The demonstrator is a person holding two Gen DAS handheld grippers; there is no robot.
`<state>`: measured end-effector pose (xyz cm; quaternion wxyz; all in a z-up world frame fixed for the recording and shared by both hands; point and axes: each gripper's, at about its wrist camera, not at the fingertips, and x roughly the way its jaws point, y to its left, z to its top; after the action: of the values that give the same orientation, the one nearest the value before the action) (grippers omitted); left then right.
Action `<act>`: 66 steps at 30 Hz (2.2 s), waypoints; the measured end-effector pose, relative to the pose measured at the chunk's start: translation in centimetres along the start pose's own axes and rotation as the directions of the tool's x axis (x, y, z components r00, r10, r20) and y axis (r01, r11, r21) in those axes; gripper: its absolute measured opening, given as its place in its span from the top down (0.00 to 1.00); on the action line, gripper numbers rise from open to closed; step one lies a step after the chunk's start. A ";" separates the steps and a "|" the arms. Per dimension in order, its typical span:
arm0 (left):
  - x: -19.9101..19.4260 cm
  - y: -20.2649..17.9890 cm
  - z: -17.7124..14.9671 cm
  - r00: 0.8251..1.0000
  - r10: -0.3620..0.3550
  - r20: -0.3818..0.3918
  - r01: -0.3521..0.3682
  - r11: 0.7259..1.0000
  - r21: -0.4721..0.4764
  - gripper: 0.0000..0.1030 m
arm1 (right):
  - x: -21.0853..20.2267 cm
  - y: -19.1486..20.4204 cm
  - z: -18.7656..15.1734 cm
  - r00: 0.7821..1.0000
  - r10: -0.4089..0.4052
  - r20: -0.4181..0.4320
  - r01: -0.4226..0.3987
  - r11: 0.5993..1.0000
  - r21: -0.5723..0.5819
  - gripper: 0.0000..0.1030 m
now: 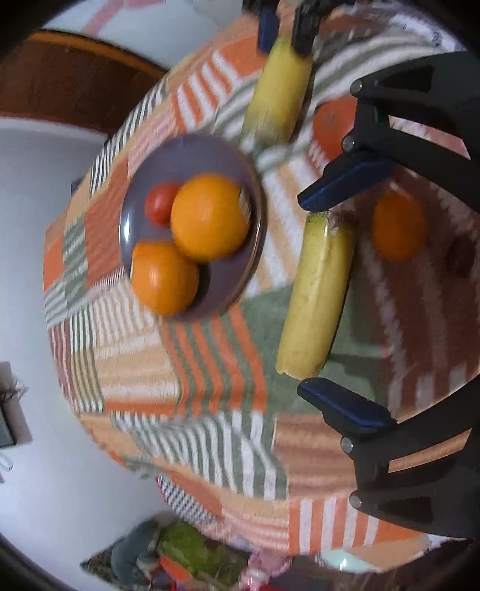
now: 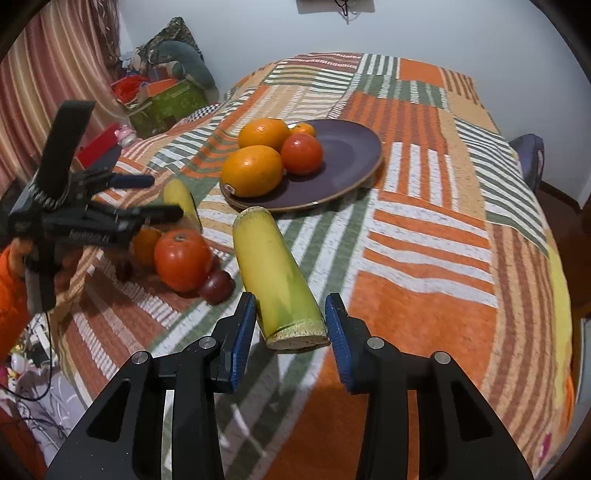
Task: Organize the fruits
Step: 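Grasp the yellow cylindrical fruit with the left gripper while the right grasps the corn cob, then lift both held yellow items and carry them toward the purple plate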
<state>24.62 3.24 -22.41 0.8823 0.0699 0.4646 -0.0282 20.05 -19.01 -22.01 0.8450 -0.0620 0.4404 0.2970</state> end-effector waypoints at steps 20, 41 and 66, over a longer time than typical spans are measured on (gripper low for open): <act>3.5 5.0 0.3 0.988 -0.104 -0.110 0.064 0.947 -0.316 0.17 | 2.0 0.6 1.5 1.000 0.001 -0.004 -0.001 1.000 -0.022 0.61; -0.4 5.7 -4.5 0.977 -0.137 -0.162 0.123 0.988 -0.095 0.67 | 0.1 -0.6 -0.7 0.999 -0.050 -0.004 0.050 0.997 0.054 0.63; -3.4 3.8 0.7 0.992 -0.124 0.009 0.125 0.990 -0.060 0.67 | -0.8 -0.8 2.3 0.996 -0.060 0.070 0.054 0.996 0.075 0.67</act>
<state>23.73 6.79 -18.84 0.8818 0.0139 0.4663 -0.0693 21.76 -19.14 -20.15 0.8702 -0.0327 0.4182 0.2583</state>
